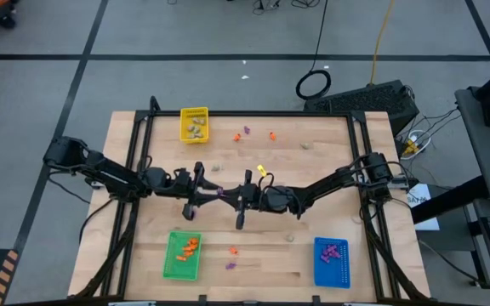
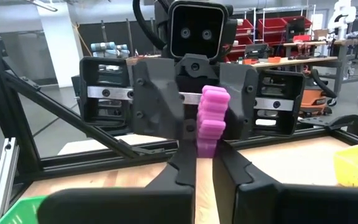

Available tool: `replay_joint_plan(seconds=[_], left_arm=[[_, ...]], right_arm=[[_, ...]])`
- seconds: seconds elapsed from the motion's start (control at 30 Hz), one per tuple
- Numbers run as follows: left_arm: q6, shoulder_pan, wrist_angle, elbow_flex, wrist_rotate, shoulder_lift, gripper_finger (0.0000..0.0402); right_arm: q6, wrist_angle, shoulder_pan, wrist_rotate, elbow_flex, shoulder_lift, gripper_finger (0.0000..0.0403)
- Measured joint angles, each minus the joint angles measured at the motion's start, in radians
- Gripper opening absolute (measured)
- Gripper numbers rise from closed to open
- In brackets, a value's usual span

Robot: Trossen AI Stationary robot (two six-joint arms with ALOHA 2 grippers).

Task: Sort Halloween decoration
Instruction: Put the purple skeleton toy into the blue bin

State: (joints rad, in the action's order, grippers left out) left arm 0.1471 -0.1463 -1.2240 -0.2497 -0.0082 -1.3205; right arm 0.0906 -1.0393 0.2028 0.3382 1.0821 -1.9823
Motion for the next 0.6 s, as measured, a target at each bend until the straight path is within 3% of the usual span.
replay_joint_plan(seconds=[0.17, 0.37, 0.6], left_arm=[[-0.008, 0.001, 0.003, 0.0, 0.0, 0.003, 0.0173], [-0.076, 0.001, 0.003, 0.0, 0.002, 0.05, 0.0209], [-0.128, 0.001, 0.104, 0.0, 0.0, 0.1, 0.0212]], right_arm=[[0.003, 0.014, 0.0, 0.0, 0.0, 0.001, 0.0003], [0.031, 0.147, 0.001, -0.001, 0.0, 0.047, 0.0003], [0.14, 0.641, 0.048, -0.001, 0.0, 0.215, 0.0002]])
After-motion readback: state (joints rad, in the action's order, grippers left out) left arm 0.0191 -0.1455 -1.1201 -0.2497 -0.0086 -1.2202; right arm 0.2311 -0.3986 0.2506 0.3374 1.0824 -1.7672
